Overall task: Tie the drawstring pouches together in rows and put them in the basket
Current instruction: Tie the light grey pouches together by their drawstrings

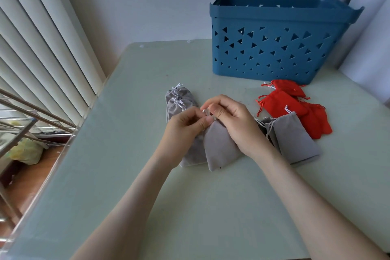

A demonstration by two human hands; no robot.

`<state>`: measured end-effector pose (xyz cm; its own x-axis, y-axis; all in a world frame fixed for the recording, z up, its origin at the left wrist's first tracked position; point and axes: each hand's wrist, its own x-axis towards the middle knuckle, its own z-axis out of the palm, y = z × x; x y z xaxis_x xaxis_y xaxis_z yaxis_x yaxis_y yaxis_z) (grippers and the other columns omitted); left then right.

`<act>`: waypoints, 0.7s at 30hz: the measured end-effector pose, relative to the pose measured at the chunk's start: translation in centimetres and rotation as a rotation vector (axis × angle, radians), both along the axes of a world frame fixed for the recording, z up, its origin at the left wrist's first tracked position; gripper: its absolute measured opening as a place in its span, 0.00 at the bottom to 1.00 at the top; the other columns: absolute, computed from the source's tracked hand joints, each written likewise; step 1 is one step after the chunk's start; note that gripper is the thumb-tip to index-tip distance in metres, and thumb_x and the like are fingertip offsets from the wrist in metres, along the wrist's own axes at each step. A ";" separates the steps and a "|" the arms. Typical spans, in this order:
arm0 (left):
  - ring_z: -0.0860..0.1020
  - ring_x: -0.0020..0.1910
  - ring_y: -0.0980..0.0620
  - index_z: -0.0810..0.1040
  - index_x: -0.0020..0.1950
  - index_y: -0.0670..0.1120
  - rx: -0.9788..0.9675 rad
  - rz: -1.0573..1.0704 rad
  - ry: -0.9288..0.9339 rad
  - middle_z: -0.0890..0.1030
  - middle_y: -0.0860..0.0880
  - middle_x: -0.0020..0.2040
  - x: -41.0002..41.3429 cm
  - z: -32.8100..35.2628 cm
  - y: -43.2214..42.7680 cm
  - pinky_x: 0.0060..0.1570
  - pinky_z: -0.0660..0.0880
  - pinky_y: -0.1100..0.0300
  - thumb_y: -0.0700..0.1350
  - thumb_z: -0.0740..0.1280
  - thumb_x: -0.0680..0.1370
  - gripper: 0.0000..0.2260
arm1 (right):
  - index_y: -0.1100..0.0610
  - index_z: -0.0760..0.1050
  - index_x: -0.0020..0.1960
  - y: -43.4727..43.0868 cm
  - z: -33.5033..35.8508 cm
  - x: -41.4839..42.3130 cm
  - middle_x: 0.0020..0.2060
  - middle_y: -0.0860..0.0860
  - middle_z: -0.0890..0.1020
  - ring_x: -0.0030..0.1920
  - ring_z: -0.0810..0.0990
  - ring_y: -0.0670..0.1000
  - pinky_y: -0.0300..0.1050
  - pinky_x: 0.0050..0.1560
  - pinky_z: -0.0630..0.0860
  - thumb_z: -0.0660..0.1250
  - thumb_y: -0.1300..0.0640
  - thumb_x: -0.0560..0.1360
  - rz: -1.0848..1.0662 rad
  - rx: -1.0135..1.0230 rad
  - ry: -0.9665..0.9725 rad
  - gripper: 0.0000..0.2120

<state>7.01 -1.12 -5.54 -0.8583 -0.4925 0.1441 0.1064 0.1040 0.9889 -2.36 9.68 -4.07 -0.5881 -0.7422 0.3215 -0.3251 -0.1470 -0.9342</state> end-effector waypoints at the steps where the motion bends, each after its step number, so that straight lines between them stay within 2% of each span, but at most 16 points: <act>1: 0.68 0.33 0.53 0.75 0.41 0.35 0.040 0.006 0.018 0.73 0.46 0.33 0.0 0.0 0.0 0.35 0.66 0.62 0.41 0.69 0.76 0.09 | 0.55 0.77 0.50 0.0 -0.1 -0.1 0.41 0.46 0.79 0.44 0.76 0.39 0.30 0.49 0.69 0.63 0.62 0.79 0.011 0.029 0.015 0.05; 4: 0.69 0.34 0.53 0.77 0.39 0.41 0.116 0.027 0.047 0.74 0.47 0.34 0.0 0.1 -0.3 0.35 0.65 0.62 0.41 0.68 0.76 0.06 | 0.48 0.74 0.57 0.0 -0.5 -0.6 0.44 0.44 0.79 0.44 0.75 0.44 0.36 0.50 0.70 0.65 0.57 0.78 0.020 0.128 -0.017 0.09; 6: 0.68 0.32 0.56 0.78 0.39 0.43 0.118 0.035 0.049 0.74 0.50 0.33 0.0 0.1 -0.3 0.34 0.65 0.65 0.40 0.67 0.77 0.07 | 0.51 0.73 0.59 0.1 -0.5 -0.9 0.45 0.47 0.80 0.43 0.73 0.47 0.34 0.46 0.70 0.66 0.58 0.78 0.044 0.162 -0.070 0.11; 9: 0.66 0.31 0.57 0.81 0.38 0.48 0.086 0.030 0.044 0.73 0.49 0.32 0.0 0.2 -0.2 0.32 0.65 0.66 0.40 0.65 0.79 0.11 | 0.56 0.74 0.59 0.2 -0.5 -1.0 0.46 0.49 0.82 0.39 0.74 0.44 0.33 0.42 0.70 0.65 0.59 0.78 0.102 0.201 -0.091 0.11; 12: 0.66 0.29 0.58 0.81 0.40 0.49 0.092 0.019 0.026 0.72 0.49 0.32 0.1 0.3 -0.1 0.30 0.64 0.66 0.41 0.64 0.79 0.10 | 0.56 0.76 0.58 0.2 -0.8 -1.2 0.41 0.47 0.81 0.38 0.74 0.40 0.31 0.43 0.70 0.66 0.57 0.77 0.116 0.257 -0.082 0.10; 14: 0.65 0.28 0.58 0.81 0.39 0.49 0.128 0.001 0.017 0.71 0.49 0.31 0.2 0.4 -0.2 0.28 0.63 0.66 0.42 0.64 0.79 0.11 | 0.55 0.77 0.55 0.3 -0.7 -1.2 0.38 0.47 0.80 0.38 0.74 0.40 0.32 0.44 0.69 0.66 0.51 0.76 0.113 0.303 -0.073 0.11; 17: 0.64 0.26 0.58 0.79 0.40 0.45 0.148 -0.023 0.004 0.71 0.51 0.29 0.2 0.4 -0.3 0.27 0.62 0.67 0.42 0.63 0.80 0.10 | 0.55 0.79 0.49 0.5 -0.6 -1.4 0.40 0.49 0.82 0.43 0.76 0.40 0.40 0.51 0.69 0.65 0.38 0.68 0.108 0.391 -0.041 0.21; 19: 0.66 0.29 0.55 0.80 0.40 0.46 0.138 -0.043 0.006 0.73 0.49 0.31 0.2 0.4 -0.3 0.29 0.63 0.64 0.44 0.65 0.79 0.09 | 0.54 0.79 0.45 0.7 -0.5 -1.5 0.39 0.45 0.83 0.43 0.76 0.39 0.41 0.51 0.69 0.63 0.36 0.67 0.110 0.439 -0.011 0.22; 21: 0.70 0.37 0.46 0.82 0.40 0.47 0.164 -0.068 0.020 0.76 0.42 0.37 0.3 0.3 -0.3 0.38 0.67 0.55 0.46 0.66 0.77 0.08 | 0.54 0.80 0.45 0.9 -0.4 -1.6 0.42 0.41 0.83 0.47 0.79 0.40 0.42 0.52 0.71 0.61 0.34 0.68 0.114 0.486 0.018 0.24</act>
